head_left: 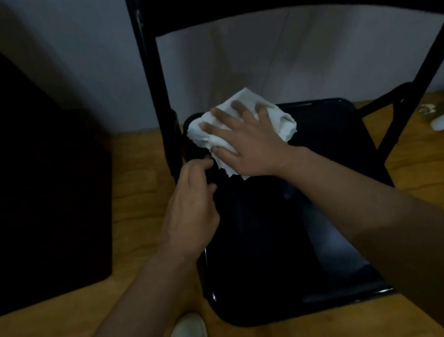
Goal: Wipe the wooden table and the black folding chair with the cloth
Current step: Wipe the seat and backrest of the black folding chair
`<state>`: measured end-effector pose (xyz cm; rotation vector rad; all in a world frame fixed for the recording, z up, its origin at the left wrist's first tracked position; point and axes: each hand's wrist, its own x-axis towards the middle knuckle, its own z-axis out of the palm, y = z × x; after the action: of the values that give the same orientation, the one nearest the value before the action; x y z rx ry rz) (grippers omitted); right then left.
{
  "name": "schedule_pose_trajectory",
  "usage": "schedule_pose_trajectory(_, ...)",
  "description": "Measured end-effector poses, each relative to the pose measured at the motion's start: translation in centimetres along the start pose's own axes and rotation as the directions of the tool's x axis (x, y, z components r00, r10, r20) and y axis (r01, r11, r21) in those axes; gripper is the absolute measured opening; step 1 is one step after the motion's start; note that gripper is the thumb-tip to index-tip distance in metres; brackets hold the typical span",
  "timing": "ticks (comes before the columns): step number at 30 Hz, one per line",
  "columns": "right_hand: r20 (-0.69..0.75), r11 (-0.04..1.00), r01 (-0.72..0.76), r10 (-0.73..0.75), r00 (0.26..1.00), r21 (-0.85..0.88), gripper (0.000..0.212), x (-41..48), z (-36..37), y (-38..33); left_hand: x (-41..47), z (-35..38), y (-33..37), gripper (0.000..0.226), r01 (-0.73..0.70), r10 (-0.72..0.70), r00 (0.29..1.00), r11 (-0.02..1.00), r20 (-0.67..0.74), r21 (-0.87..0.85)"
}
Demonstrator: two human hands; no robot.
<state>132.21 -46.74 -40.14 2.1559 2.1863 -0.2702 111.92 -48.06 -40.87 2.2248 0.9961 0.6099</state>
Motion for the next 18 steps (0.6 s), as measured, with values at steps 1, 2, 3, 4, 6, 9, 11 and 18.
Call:
schedule_pose_trajectory(1,0.006,0.999,0.052,-0.052,0.999,-0.016,0.066,-0.9,0.1,-0.9,0.1,-0.5,0.2,0.044,0.030,-0.030,1.000,0.999,-0.001,-0.041)
schedule_pose_trajectory(2,0.013,0.994,0.107,-0.107,0.994,-0.033,0.066,-2.0,0.4,-1.7,0.3,-1.2,0.1,0.046,0.072,-0.072,0.997,0.994,-0.003,-0.077)
schedule_pose_trajectory(3,0.020,0.986,0.158,-0.157,0.987,-0.047,0.065,-3.4,0.7,-2.5,0.6,-1.9,-0.1,0.051,0.108,-0.110,0.994,0.989,-0.010,-0.097)
schedule_pose_trajectory(4,0.025,0.978,0.199,-0.198,0.980,-0.059,0.064,-5.0,1.2,-3.4,1.1,-2.8,-0.3,0.057,0.136,-0.138,0.990,0.987,-0.014,-0.088)
schedule_pose_trajectory(6,0.041,0.962,0.261,-0.258,0.965,-0.079,0.062,-8.6,2.2,-5.4,2.4,-4.7,-0.6,0.063,0.151,-0.151,0.989,0.989,0.008,0.006)
schedule_pose_trajectory(9,0.025,0.923,0.376,-0.375,0.927,-0.081,0.060,-13.7,3.5,-8.3,4.6,-6.8,-0.3,0.059,0.058,-0.078,0.994,0.971,0.079,0.232)
schedule_pose_trajectory(11,0.037,0.885,0.461,-0.459,0.887,-0.062,0.064,-16.0,4.0,-10.1,6.0,-7.6,-0.8,0.053,-0.028,-0.051,0.988,0.867,0.146,0.498)
schedule_pose_trajectory(18,0.227,0.858,0.457,-0.409,0.884,-0.235,0.057,-8.3,2.1,-9.8,6.9,-6.9,-1.3,0.038,-0.083,-0.073,0.965,0.825,0.251,0.560)
